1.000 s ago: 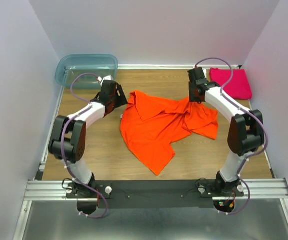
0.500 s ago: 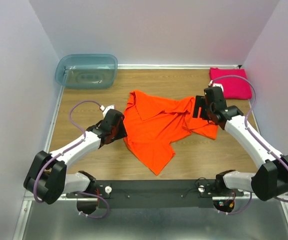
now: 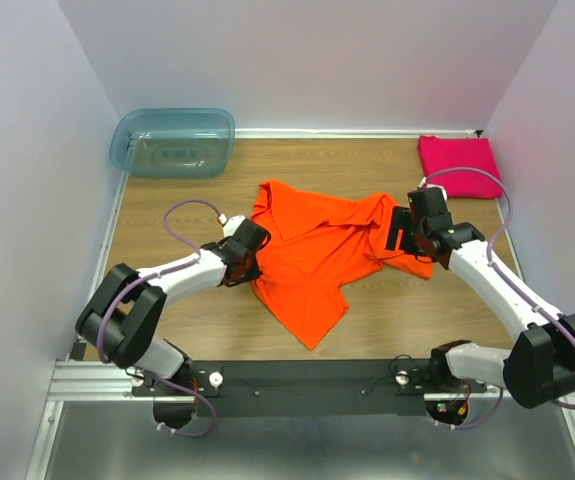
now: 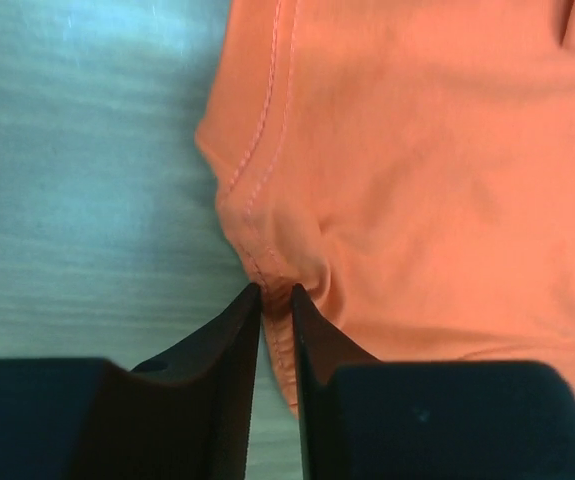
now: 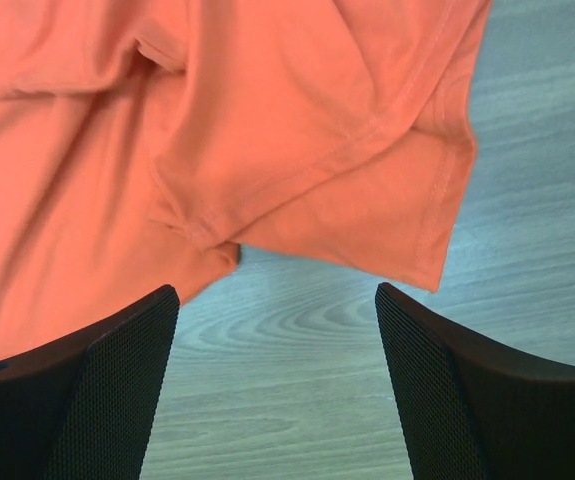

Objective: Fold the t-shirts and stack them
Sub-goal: Flatten the tshirt out

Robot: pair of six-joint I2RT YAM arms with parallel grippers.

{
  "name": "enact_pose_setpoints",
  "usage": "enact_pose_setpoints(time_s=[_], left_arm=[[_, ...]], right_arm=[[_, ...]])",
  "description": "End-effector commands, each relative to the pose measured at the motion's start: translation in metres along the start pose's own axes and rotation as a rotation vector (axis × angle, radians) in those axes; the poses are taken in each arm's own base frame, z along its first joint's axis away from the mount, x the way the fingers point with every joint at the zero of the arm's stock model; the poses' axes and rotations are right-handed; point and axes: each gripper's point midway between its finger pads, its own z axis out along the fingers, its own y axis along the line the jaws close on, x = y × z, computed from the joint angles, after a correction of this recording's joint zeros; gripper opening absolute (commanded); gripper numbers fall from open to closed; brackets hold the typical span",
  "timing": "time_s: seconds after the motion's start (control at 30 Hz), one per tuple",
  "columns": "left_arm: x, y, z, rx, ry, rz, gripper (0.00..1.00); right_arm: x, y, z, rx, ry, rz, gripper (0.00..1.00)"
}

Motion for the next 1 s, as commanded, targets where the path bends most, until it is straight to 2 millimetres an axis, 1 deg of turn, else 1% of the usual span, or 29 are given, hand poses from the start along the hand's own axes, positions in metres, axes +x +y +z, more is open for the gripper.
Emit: enact_pose_setpoints(time_s=[0.0, 0.03, 0.07, 0.1, 0.13, 0.2, 0.23, 0.3, 0.33, 0.37, 0.43, 0.47, 0.5, 0.6, 0.67, 0.7, 0.73, 0.77, 0.83, 0.87, 0.97], left_arm=[[-0.014, 0.022, 0.014, -0.153, -0.048, 0.013, 0.23], [-0.017, 0.027, 0.016, -0.178, -0.05, 0.03, 0.22], [-0.026, 0.032, 0.021, -0.2, -0.053, 0.016, 0.2], [-0.031, 0.039, 0.023, -0.219, -0.052, 0.035, 0.19], [-0.038, 0.044, 0.025, -0.233, -0.058, 0.027, 0.17], [-0.053, 0.054, 0.027, -0.257, -0.071, 0.021, 0.16], [-0.066, 0.068, 0.029, -0.281, -0.086, -0.013, 0.16], [-0.085, 0.082, 0.029, -0.299, -0.106, -0.011, 0.16], [-0.097, 0.093, 0.03, -0.316, -0.124, -0.04, 0.16], [-0.108, 0.097, 0.03, -0.32, -0.134, -0.028, 0.16], [-0.123, 0.106, 0.033, -0.33, -0.147, -0.039, 0.16], [-0.124, 0.109, 0.038, -0.338, -0.135, -0.034, 0.16], [-0.134, 0.107, 0.038, -0.329, -0.143, -0.024, 0.16], [-0.147, 0.115, 0.04, -0.334, -0.15, -0.03, 0.16], [-0.153, 0.12, 0.039, -0.341, -0.16, -0.026, 0.16], [-0.157, 0.128, 0.037, -0.353, -0.164, -0.036, 0.16], [-0.159, 0.132, 0.036, -0.355, -0.168, -0.032, 0.16], [-0.161, 0.142, 0.035, -0.37, -0.168, -0.049, 0.16], [-0.165, 0.149, 0.036, -0.364, -0.172, -0.067, 0.16], [-0.165, 0.15, 0.037, -0.358, -0.172, -0.078, 0.16], [-0.166, 0.148, 0.039, -0.332, -0.171, -0.094, 0.16]], right_arm=[[0.021, -0.006, 0.01, 0.016, 0.067, 0.038, 0.86], [0.025, -0.009, 0.014, 0.025, 0.087, 0.051, 0.85], [0.026, -0.01, 0.015, 0.029, 0.093, 0.056, 0.84], [0.029, -0.013, 0.018, 0.036, 0.106, 0.064, 0.83], [0.03, -0.017, 0.02, 0.042, 0.112, 0.08, 0.82], [0.03, -0.021, 0.024, 0.049, 0.112, 0.095, 0.79], [0.032, -0.023, 0.026, 0.053, 0.119, 0.102, 0.78], [0.034, -0.027, 0.034, 0.049, 0.141, 0.128, 0.72], [0.035, -0.026, 0.037, 0.044, 0.147, 0.135, 0.7], [0.037, -0.026, 0.045, 0.038, 0.162, 0.151, 0.68], [0.042, -0.024, 0.053, 0.029, 0.184, 0.169, 0.67], [0.045, -0.023, 0.057, 0.026, 0.196, 0.177, 0.63], [0.048, -0.023, 0.065, 0.032, 0.209, 0.183, 0.61], [0.054, -0.027, 0.077, 0.045, 0.235, 0.201, 0.52], [0.055, -0.032, 0.081, 0.06, 0.241, 0.217, 0.48], [0.056, -0.035, 0.083, 0.069, 0.24, 0.22, 0.44], [0.057, -0.04, 0.086, 0.083, 0.246, 0.227, 0.44], [0.058, -0.043, 0.087, 0.095, 0.246, 0.232, 0.44], [0.059, -0.049, 0.091, 0.112, 0.255, 0.249, 0.44], [0.063, -0.057, 0.095, 0.131, 0.272, 0.272, 0.44], [0.059, -0.066, 0.104, 0.154, 0.271, 0.297, 0.44]])
